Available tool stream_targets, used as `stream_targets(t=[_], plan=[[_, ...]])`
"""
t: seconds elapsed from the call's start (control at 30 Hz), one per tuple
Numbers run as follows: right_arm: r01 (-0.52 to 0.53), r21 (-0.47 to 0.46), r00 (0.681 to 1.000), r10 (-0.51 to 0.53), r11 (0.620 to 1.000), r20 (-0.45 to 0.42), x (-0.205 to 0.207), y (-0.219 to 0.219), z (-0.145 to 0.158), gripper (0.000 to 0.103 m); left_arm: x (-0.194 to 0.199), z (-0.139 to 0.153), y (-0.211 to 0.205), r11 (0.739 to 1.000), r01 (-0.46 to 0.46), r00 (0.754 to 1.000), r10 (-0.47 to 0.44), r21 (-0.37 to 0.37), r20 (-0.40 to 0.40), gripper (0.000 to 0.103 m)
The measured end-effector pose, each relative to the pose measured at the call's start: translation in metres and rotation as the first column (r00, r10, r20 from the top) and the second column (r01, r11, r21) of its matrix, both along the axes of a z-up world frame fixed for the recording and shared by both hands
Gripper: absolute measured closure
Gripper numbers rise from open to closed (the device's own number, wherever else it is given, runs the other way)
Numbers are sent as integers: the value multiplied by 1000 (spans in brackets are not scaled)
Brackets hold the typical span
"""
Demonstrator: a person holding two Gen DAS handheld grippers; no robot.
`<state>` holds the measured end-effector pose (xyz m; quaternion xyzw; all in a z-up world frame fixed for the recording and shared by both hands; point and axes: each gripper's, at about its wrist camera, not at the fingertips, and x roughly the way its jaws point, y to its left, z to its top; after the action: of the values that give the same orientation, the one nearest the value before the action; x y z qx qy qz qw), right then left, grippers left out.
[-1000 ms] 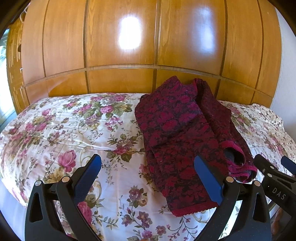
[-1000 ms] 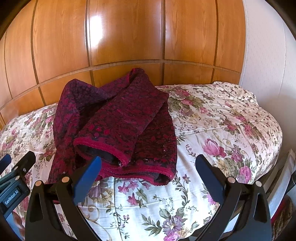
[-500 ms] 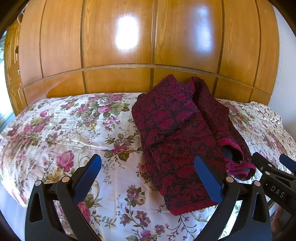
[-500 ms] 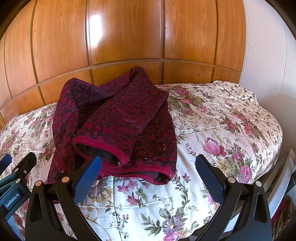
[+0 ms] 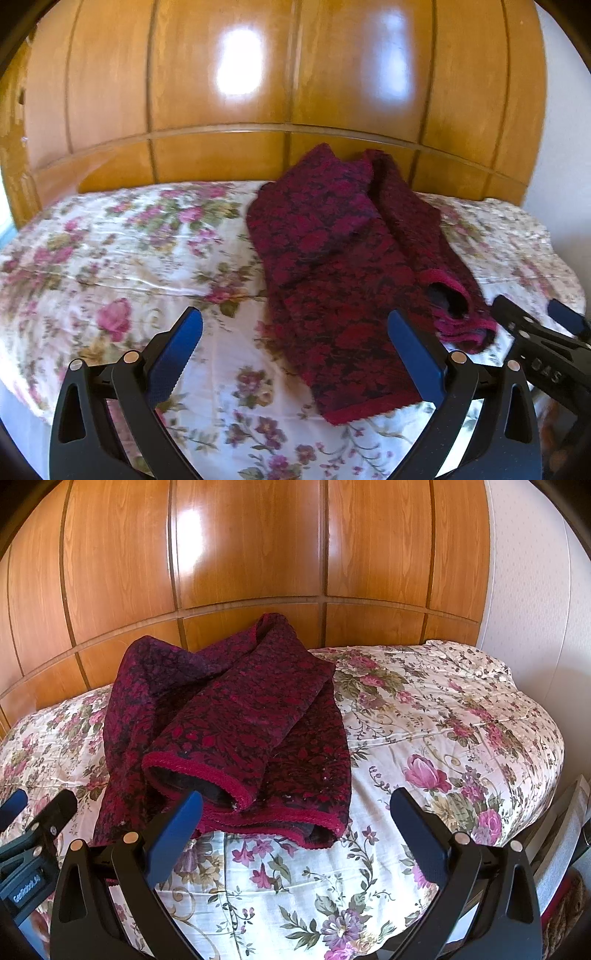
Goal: Fold small clothes
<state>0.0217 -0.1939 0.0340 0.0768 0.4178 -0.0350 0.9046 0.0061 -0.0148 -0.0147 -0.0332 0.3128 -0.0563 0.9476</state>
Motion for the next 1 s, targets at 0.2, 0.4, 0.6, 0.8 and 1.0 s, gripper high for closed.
stream_targets(t=[0.2, 0.4, 0.6, 0.8, 1.0], plan=[[9, 58, 1000, -10, 998, 12, 2, -23, 0, 2, 3, -3, -13, 993, 113, 993, -112, 26, -36, 4], [-120, 162, 993, 117, 980, 24, 13, -26, 4, 3, -4, -7, -36, 964, 259, 966, -258, 63, -28, 4], [-334, 170, 941, 338, 927, 8, 38, -1, -4, 14, 0, -26, -55, 927, 347, 937, -337, 145, -88, 22], [-424, 120, 896, 435, 897, -84, 63, 17, -33, 61, 15, -40, -48, 929, 364, 925, -351, 74, -146, 87], [-379, 110, 922, 385, 919, -41, 74, 2, -13, 98, 25, -4, 3, 931, 320, 937, -338, -174, -84, 91]])
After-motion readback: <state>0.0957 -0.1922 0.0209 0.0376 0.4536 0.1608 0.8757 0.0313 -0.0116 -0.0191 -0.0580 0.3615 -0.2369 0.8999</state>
